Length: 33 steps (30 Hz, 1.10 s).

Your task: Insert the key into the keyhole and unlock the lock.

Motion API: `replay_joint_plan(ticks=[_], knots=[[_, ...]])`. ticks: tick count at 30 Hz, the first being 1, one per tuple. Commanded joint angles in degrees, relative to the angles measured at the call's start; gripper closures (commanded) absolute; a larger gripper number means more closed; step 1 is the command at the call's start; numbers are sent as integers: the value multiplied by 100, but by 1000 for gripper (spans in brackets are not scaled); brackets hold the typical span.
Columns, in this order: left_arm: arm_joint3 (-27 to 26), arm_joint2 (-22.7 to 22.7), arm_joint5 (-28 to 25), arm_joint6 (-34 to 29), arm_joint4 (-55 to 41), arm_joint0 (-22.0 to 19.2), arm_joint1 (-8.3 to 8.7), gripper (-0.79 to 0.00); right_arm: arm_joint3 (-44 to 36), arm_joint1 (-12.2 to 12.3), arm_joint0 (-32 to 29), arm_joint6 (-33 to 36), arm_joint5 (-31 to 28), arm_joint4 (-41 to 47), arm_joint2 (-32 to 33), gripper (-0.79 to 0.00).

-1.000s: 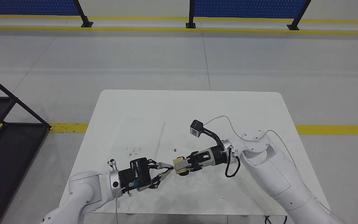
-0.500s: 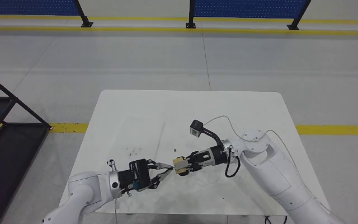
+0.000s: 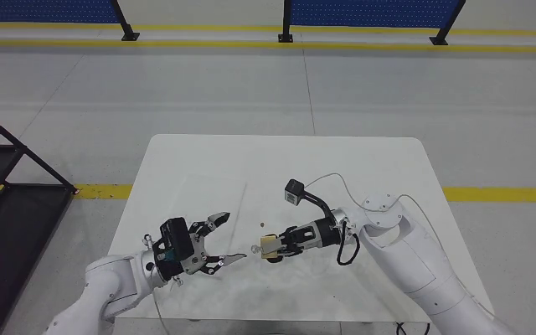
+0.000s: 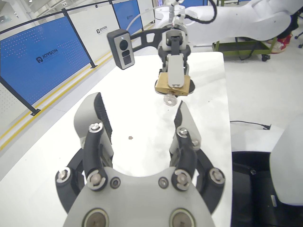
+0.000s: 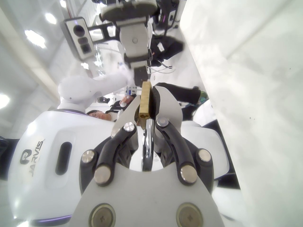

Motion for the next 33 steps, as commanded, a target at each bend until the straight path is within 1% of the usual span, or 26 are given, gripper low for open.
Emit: replay_joint_plan(ticks=[1,4,8,19,20,22,24,33], knots=[[63,-276,22,26,-251,80,9,-785,0,0,0,0,0,0,0,0],[111,-618,-17,26,-541,220,21,-785,0,0,0,0,0,0,0,0],[153,-959,-173,-179,-858,362,40,-785,0,0,0,0,0,0,0,0],[153,-959,-173,-179,-858,362,40,-785,-25,-3,-16,-33,-17,-15,-24,0],[153,-959,-173,-179,-858,362,40,-785,-37,-9,-16,-88,-38,-94,-76,0],[153,-959,-173,-179,-858,362,40,-785,84,-36,109,-256,353,-495,-319,0],[153,-959,-173,-179,-858,362,40,-785,167,-104,289,-402,626,-677,-616,0],[153,-959,-173,-179,-858,362,40,-785,1194,-515,1127,-1123,1170,-1004,-1676,0]])
